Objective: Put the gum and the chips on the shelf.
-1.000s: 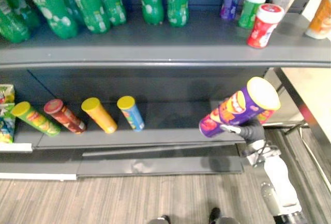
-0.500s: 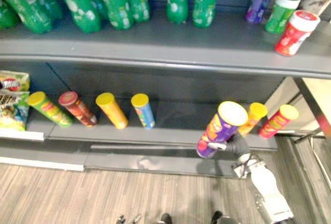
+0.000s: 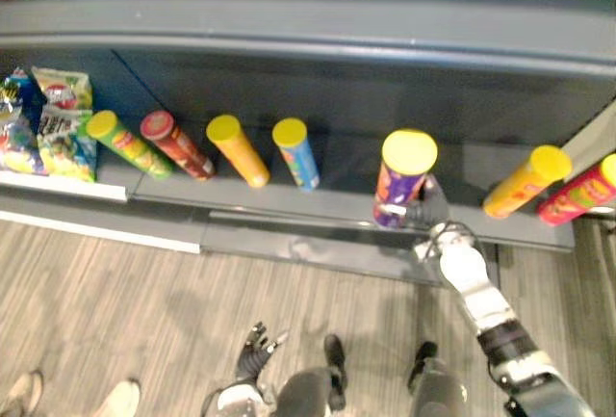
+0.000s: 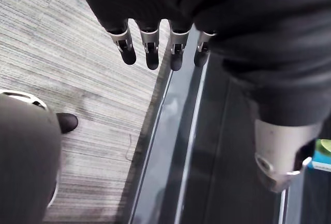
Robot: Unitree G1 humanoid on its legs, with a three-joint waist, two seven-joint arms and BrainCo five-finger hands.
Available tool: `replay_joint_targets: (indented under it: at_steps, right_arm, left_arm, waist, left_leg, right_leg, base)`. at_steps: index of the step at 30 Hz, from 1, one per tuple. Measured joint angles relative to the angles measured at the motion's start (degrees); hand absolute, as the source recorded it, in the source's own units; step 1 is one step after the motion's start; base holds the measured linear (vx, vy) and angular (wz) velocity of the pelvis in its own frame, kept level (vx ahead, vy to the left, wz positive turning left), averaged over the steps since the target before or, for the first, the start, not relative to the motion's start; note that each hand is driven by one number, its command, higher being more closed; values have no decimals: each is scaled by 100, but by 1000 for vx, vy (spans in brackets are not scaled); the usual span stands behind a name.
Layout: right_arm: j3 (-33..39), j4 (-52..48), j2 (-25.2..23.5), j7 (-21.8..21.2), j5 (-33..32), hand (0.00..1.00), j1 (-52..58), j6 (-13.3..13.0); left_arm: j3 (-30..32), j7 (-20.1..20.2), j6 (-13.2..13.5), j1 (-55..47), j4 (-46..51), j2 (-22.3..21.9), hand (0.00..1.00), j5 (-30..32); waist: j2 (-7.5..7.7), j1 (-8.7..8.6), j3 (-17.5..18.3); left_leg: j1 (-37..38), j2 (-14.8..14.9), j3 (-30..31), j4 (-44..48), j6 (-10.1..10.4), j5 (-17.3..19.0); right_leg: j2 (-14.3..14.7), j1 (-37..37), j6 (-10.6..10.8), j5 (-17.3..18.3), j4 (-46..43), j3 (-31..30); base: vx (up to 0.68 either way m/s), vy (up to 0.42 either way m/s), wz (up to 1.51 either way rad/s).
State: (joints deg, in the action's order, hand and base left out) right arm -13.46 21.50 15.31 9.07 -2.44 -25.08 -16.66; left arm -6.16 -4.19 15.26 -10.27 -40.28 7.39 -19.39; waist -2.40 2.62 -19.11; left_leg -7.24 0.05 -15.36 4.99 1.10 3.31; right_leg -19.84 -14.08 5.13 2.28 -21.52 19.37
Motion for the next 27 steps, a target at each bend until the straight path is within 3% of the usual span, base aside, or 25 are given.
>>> replay_joint_targets:
  at_steps: [5,9,24,27]
  right_arm:
    - [187,1036,295,747,253,100,-827,-10]
    - [192,1696,643,1308,256,100,-1559,-17]
    - [183,2677,1301,2063,431,100,-2796,-26]
    - [189,2704,1357,2105,431,100,-2908,-27]
  left_arm:
    - [-305,0,-45,174,105,-4,0,-61]
    - [-544,-59,-43,231,165,-4,0,-74]
    - [-1032,-130,-31,628,-40,-53,0,-293]
    - [-1081,-171,-21,681,-51,-58,0,-299]
  waist:
    - [-147,84,-387]
    - [-382,209,-528]
    - [-924,510,-824]
    - [-972,555,-846]
  left_leg:
    - [-308,-98,169,159,-87,-73]
    - [-618,-138,309,281,-89,-149]
    - [-1305,-58,505,442,-69,-460]
    - [-1469,-7,514,557,-79,-476]
  right_leg:
    - [-192,-245,21,155,-325,86]
    - [-302,-453,28,254,-473,215]
    - [-288,-978,-32,451,-682,362]
    - [-246,-1105,-41,452,-714,370]
  base:
    - [-84,-33,22]
    - [-74,-54,21]
    - [-39,-93,8]
    - [-3,-96,2]
